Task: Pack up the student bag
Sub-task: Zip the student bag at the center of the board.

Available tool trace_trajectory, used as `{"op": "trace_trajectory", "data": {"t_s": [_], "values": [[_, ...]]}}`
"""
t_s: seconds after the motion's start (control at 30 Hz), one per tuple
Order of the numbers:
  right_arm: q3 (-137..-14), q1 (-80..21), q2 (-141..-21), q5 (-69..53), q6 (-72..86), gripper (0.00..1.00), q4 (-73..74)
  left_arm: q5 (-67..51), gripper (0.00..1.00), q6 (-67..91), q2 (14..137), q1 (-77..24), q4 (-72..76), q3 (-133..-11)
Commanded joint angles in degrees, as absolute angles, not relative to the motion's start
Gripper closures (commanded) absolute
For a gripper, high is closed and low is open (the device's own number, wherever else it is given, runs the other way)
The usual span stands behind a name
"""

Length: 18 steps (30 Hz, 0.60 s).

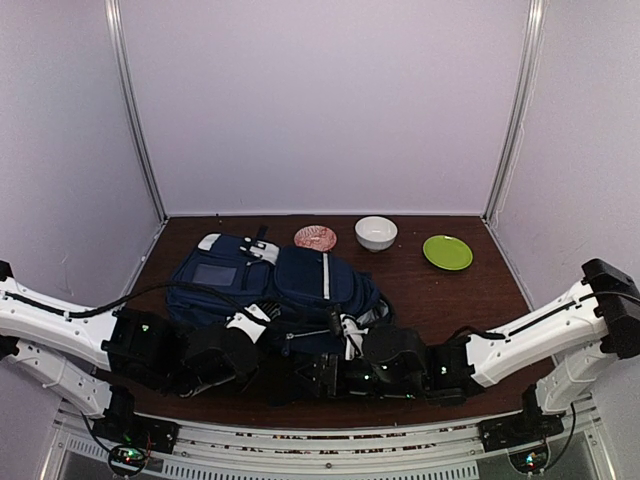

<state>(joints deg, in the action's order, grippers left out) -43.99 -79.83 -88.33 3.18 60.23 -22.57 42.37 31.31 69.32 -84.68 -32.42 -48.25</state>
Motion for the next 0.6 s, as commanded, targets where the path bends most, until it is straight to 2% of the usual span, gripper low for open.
{"op": "trace_trajectory", "data": {"t_s": [0.0,0.3,0.57], "values": [[-44.1,-78.1,-90.5,0.6,66.2,0.5,-30.3,43.1,1.0,30.9,67.8,-84.9,-22.3,-48.2],[-45.8,-76.0,-92.2,-0.2,65.9,0.5,-31.1,43.9,1.0,30.7,67.0,-84.9,-21.8,-46.8],[-45.3,-73.1,-94.5,-6.2,67.8,0.64,-37.3,41.1,1.0,28.6,65.7,-84.9,-20.2,-46.6]]}}
